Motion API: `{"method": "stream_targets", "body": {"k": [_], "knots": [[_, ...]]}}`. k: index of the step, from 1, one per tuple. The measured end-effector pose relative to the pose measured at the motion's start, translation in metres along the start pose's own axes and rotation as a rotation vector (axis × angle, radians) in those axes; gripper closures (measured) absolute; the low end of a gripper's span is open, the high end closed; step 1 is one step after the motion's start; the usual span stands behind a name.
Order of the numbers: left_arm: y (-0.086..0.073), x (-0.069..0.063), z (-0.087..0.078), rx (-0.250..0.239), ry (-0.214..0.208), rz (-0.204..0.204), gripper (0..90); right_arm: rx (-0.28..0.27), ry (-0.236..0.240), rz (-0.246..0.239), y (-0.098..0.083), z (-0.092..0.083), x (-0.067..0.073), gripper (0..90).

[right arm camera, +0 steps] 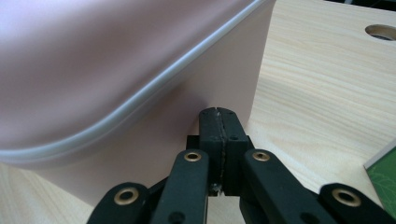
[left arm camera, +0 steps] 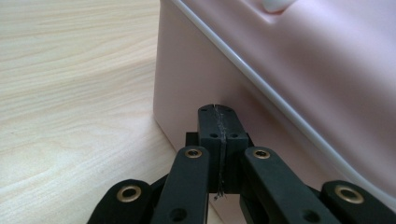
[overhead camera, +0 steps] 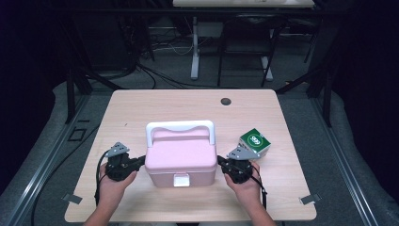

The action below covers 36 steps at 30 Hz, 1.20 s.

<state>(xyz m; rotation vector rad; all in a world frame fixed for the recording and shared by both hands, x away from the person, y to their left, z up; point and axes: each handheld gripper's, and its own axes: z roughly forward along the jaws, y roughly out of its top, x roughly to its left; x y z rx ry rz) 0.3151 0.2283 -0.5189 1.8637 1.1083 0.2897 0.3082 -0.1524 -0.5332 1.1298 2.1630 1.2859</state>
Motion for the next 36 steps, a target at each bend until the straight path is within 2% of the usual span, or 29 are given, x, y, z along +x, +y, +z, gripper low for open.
{"method": "stream_targets", "body": {"k": [5,10,14,23,27,29,31,34,36], "knots": [[-0.004,-0.004,-0.001,0.010,-0.004,0.001,90.0,0.022,-0.010,-0.016,-0.002,-0.007,0.004,90.0],[-0.005,-0.014,-0.001,0.026,-0.029,0.027,90.0,0.030,-0.009,0.012,-0.009,-0.019,0.002,90.0],[-0.006,-0.016,-0.001,0.029,-0.043,0.030,90.0,0.030,-0.010,0.026,-0.011,-0.022,0.001,90.0],[-0.006,-0.014,0.000,0.027,-0.058,0.017,90.0,0.017,-0.011,0.059,-0.016,-0.026,0.003,90.0],[-0.004,-0.013,0.000,0.033,-0.069,0.024,90.0,0.025,-0.003,0.033,-0.018,-0.028,0.004,90.0],[-0.004,-0.012,-0.001,0.024,-0.078,0.018,89.7,0.012,0.000,0.022,-0.019,-0.028,0.003,88.1],[-0.002,-0.010,-0.005,0.016,-0.088,0.012,85.9,-0.006,-0.003,0.015,-0.019,-0.030,0.001,84.5],[0.000,-0.007,-0.013,0.006,-0.078,0.006,82.8,-0.010,-0.019,0.012,-0.020,-0.032,-0.001,81.2],[0.001,-0.002,-0.018,-0.010,-0.080,-0.008,76.6,-0.019,-0.022,0.012,-0.022,-0.033,-0.003,76.7]]}}
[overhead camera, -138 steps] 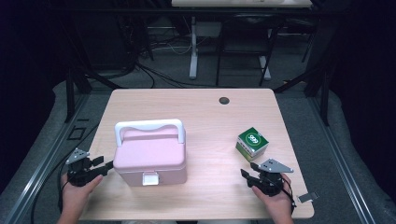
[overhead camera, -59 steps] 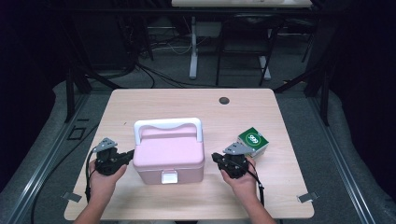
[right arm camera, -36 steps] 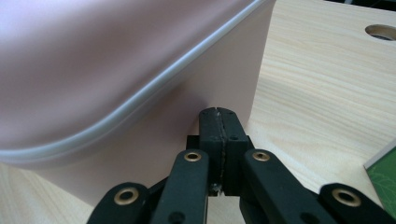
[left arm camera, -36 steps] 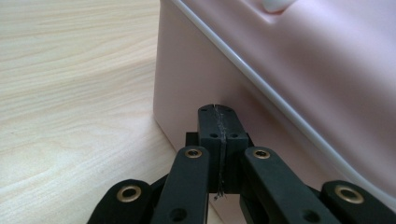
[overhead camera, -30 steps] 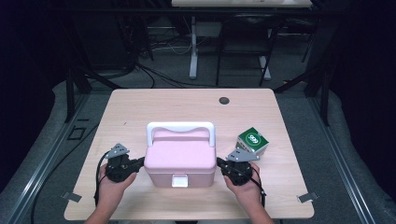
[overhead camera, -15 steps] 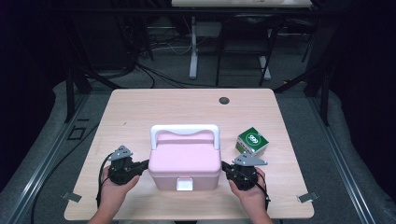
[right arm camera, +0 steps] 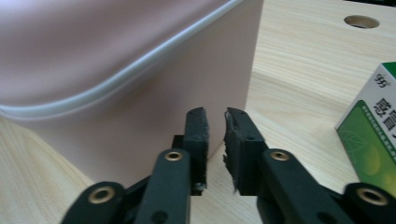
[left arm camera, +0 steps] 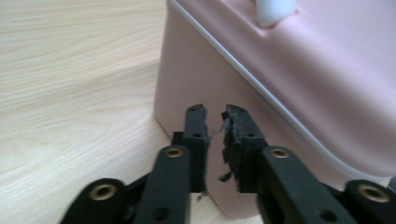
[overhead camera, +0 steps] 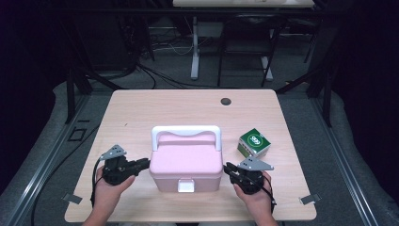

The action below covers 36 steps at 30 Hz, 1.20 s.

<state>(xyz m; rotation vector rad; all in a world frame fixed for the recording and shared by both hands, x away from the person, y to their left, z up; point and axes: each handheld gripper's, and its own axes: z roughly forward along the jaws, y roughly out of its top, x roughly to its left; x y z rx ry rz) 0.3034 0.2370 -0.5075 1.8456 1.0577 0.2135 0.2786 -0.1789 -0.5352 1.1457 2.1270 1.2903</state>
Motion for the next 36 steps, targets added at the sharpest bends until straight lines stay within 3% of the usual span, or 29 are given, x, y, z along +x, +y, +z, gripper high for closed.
{"method": "stream_targets", "body": {"k": [7,16,21,27,28,30,35,36], "knots": [[0.008,0.007,-0.015,-0.044,0.005,-0.012,63.5,-0.013,0.009,0.003,0.001,-0.002,-0.004,62.5],[0.023,-0.002,-0.024,-0.024,0.011,0.049,60.5,-0.008,0.000,0.018,0.003,-0.003,-0.008,61.8],[0.033,-0.004,-0.027,-0.032,0.005,0.060,59.3,-0.013,0.012,0.019,0.005,-0.005,-0.009,61.6],[0.048,-0.011,-0.026,-0.037,-0.001,0.086,55.1,-0.055,0.038,0.028,0.018,-0.014,-0.015,60.6],[0.052,-0.013,-0.023,-0.036,-0.009,0.085,54.2,-0.059,0.024,0.032,0.021,-0.017,-0.015,60.5],[0.055,-0.015,-0.021,-0.035,-0.012,0.082,52.6,-0.080,0.057,0.037,0.027,-0.021,-0.018,60.1],[0.060,-0.015,-0.013,-0.026,-0.012,0.070,50.7,-0.078,0.069,0.037,0.040,-0.025,-0.021,57.7],[0.060,-0.015,-0.013,-0.026,-0.012,0.070,50.7,-0.089,0.113,0.045,0.042,-0.025,-0.023,57.1]]}}
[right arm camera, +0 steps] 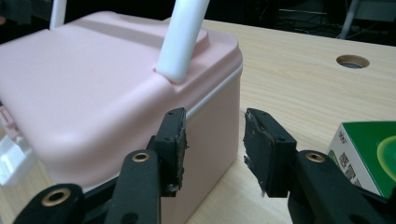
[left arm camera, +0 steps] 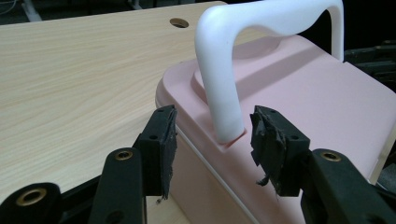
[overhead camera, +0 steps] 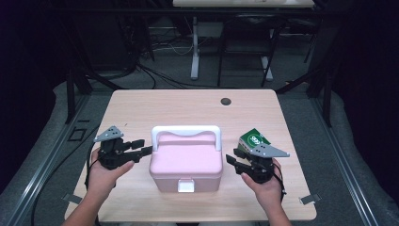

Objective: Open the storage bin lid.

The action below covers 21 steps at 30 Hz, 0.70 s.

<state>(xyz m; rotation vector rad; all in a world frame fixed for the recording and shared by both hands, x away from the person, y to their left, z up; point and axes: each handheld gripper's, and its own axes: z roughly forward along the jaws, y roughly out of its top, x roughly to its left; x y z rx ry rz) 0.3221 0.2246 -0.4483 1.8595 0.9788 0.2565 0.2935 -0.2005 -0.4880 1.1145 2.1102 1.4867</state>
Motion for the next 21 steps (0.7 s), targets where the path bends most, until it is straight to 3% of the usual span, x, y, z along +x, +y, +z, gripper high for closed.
{"method": "stream_targets", "body": {"k": [7,11,21], "knots": [[0.007,-0.001,0.011,0.017,-0.003,0.002,49.1,-0.012,0.019,0.016,0.017,0.001,-0.001,55.1],[0.012,-0.003,0.016,0.025,-0.002,0.010,48.9,-0.016,0.027,-0.004,0.026,0.006,0.002,53.5],[0.015,-0.008,0.021,0.016,-0.018,0.019,56.5,-0.018,0.044,-0.017,0.037,0.024,0.003,51.6]]}}
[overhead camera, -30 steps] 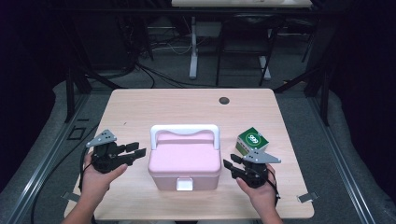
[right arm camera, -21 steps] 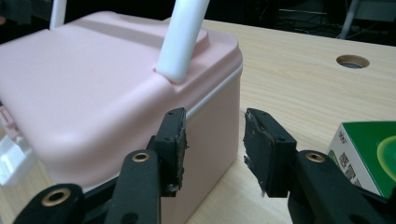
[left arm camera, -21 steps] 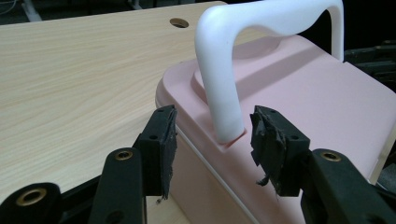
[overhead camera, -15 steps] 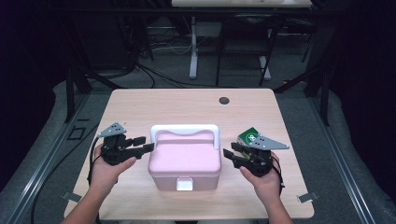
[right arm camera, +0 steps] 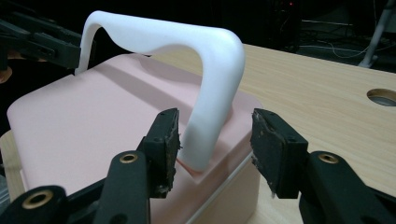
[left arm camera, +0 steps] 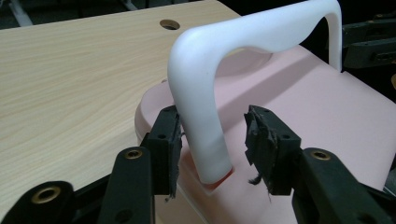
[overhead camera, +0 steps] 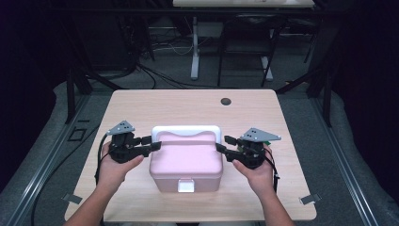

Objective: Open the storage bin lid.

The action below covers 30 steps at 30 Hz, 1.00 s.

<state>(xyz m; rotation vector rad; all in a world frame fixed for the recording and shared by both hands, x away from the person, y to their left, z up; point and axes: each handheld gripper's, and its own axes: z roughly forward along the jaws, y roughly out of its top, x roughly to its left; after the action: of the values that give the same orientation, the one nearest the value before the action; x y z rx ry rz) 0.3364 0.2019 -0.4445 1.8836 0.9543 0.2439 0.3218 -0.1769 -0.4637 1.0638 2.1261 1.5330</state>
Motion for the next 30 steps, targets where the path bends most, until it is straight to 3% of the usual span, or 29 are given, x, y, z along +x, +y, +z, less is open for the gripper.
{"method": "stream_targets", "body": {"k": [6,12,22,30], "knots": [[-0.001,0.001,0.000,-0.005,0.001,-0.008,60.2,-0.006,0.020,0.006,0.000,0.009,0.000,52.5],[-0.001,-0.001,-0.002,-0.009,0.001,0.003,61.0,-0.023,0.051,0.000,0.003,0.008,0.004,55.4],[-0.005,-0.006,-0.010,-0.019,-0.011,0.036,62.7,-0.046,0.031,-0.068,0.002,-0.001,0.014,60.4],[-0.009,-0.008,-0.008,-0.020,0.009,0.056,67.9,-0.061,0.051,-0.067,-0.002,-0.003,0.012,65.0]]}}
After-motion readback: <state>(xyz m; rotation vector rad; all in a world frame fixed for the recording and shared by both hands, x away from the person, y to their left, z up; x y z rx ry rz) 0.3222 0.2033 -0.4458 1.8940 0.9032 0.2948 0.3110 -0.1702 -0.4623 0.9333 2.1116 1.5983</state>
